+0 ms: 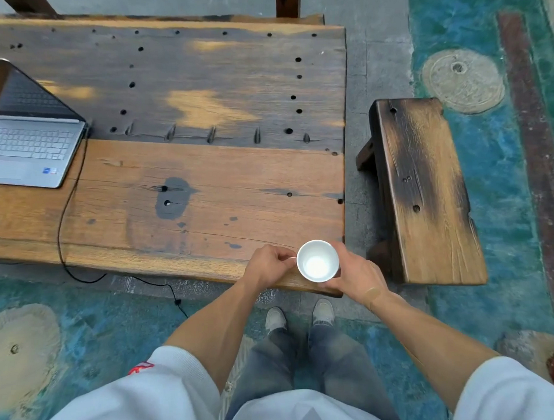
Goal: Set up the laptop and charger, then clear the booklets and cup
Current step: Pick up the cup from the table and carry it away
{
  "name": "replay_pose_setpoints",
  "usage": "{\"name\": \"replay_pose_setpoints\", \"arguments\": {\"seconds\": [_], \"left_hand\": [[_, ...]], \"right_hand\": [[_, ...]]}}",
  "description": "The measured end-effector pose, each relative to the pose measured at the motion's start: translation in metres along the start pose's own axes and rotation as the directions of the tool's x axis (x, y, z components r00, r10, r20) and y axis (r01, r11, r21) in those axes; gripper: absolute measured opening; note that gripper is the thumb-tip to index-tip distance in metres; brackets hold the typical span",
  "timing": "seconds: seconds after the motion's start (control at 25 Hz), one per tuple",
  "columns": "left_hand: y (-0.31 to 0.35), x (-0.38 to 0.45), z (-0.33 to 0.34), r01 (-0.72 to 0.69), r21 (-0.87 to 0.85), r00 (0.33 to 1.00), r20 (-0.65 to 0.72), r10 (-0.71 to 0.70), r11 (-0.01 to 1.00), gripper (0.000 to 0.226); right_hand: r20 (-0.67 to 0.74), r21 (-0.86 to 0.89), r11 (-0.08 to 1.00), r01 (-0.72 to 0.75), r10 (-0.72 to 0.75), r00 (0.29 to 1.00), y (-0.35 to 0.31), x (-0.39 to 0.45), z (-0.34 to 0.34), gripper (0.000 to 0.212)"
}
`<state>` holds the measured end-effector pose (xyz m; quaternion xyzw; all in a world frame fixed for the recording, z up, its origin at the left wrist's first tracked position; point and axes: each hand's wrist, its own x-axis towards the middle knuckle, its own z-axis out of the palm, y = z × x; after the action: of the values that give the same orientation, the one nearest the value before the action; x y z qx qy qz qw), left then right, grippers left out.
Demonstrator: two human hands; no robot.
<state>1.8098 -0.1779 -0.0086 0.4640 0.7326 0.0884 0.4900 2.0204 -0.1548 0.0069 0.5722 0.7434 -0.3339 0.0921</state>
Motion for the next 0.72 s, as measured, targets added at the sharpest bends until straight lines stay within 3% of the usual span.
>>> {"name": "replay_pose_setpoints", "arguments": {"seconds": [0.56,0.72], "left_hand": [[-0.003,0.0,0.013,0.006,-0.077,0.999,0.039,-0.003,0.997,0.022],[-0.005,-0.003,0.015,-0.014,-0.081,0.997,0.071,0.02,0.997,0.031]], "right_hand": [[0.031,0.014,0.997,-0.073,0.073,0.997,0.01,-0.002,0.008,0.085],[0.043,0.041,0.995,-0.087,0.085,0.995,0.007,-0.005,0.006,0.095]]}}
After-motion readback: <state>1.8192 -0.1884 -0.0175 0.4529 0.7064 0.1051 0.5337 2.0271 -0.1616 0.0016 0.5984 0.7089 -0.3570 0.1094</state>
